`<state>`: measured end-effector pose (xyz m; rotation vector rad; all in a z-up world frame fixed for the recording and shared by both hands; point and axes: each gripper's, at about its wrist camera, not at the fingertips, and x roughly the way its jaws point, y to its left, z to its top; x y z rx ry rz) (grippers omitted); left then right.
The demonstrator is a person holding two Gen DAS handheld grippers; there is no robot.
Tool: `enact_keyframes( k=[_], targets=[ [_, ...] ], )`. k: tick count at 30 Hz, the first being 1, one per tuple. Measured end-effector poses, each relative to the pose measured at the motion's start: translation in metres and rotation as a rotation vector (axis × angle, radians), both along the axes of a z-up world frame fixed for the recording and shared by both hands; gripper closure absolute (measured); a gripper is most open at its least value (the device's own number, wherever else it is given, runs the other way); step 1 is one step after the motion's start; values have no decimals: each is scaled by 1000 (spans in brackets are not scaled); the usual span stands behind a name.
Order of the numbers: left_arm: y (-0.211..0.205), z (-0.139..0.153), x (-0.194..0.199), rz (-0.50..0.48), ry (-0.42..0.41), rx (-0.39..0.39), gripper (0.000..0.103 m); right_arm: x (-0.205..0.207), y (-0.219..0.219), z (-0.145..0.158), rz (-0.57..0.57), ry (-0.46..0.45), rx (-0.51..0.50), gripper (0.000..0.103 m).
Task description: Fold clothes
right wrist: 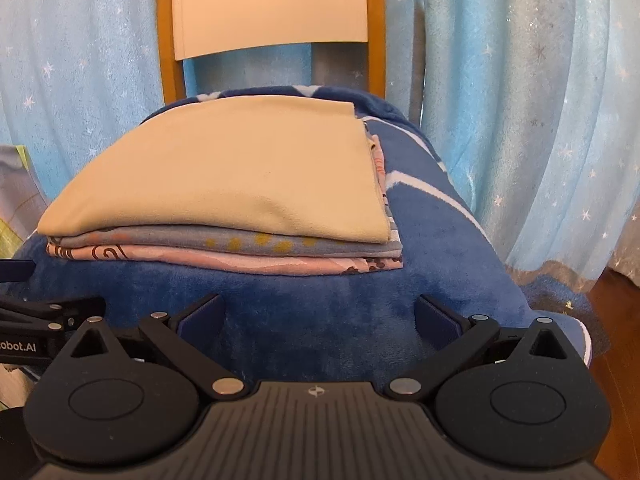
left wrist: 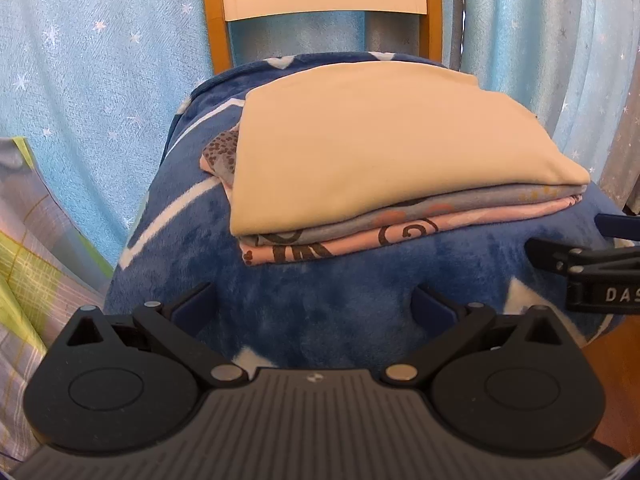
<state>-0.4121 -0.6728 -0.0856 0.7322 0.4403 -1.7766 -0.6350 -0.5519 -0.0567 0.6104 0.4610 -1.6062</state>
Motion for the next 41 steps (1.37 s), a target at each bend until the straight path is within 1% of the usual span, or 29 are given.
enact_keyframes(
  k=[4, 7, 11, 19, 41],
  targets=[
    [1, -2, 1, 0, 9, -15, 0, 5, 1, -2, -7, 22, -17, 0],
    [1, -2, 1, 0, 11, -18, 0, 8, 6, -5, -4, 50, -49, 0],
    [2, -3, 2, 0, 11, -23, 0, 9, 11, -7, 0, 56, -79, 0],
    [5, -5, 1, 4, 16, -44, 0, 9, 12, -8, -1, 58, -92, 0],
    [7, -6, 2, 6, 17, -55, 0, 9, 13, -8, -4, 59, -95, 0]
  ],
)
